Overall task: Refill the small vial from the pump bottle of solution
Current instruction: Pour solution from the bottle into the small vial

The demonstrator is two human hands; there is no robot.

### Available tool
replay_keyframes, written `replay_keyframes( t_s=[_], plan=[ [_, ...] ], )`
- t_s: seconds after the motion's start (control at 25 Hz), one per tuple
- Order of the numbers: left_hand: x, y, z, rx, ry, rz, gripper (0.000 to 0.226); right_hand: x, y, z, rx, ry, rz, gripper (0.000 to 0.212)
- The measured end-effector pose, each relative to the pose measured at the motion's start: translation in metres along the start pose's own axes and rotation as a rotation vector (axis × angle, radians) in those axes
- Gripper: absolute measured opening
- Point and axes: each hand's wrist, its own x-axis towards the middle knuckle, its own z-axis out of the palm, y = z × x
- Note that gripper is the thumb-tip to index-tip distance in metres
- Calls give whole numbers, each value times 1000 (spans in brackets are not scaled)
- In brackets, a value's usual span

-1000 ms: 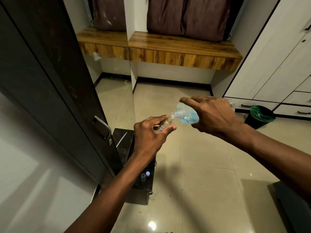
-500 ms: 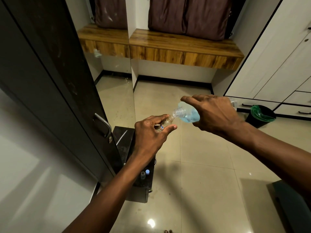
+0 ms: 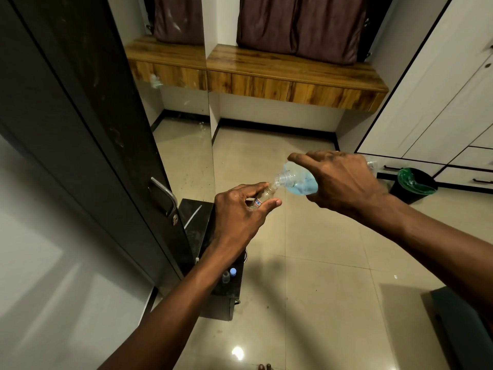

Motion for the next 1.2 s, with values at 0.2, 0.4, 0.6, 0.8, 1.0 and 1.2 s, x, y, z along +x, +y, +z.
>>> replay_keyframes(
  t_s=[0.2, 0.4, 0.6, 0.8, 1.0, 1.2],
  plan=[
    [-1, -1, 0, 0, 3, -5, 43, -1, 0, -1, 5, -5, 0, 81],
    [-4, -2, 1, 10, 1, -4, 43, -2, -1, -1, -2, -12, -3, 81],
    [-6, -3, 1, 20, -1, 0, 44, -4, -1, -2, -10, -25, -5, 83],
    [-8, -4, 2, 16, 0, -12, 43, -5, -2, -3, -18, -20, -4, 82],
    [-10, -4, 2, 21, -11, -2, 45, -7, -1, -2, -31, -27, -8, 84],
    [-11, -2, 4, 23, -10, 1, 45, -9, 0, -1, -42, -21, -11, 85]
  ],
)
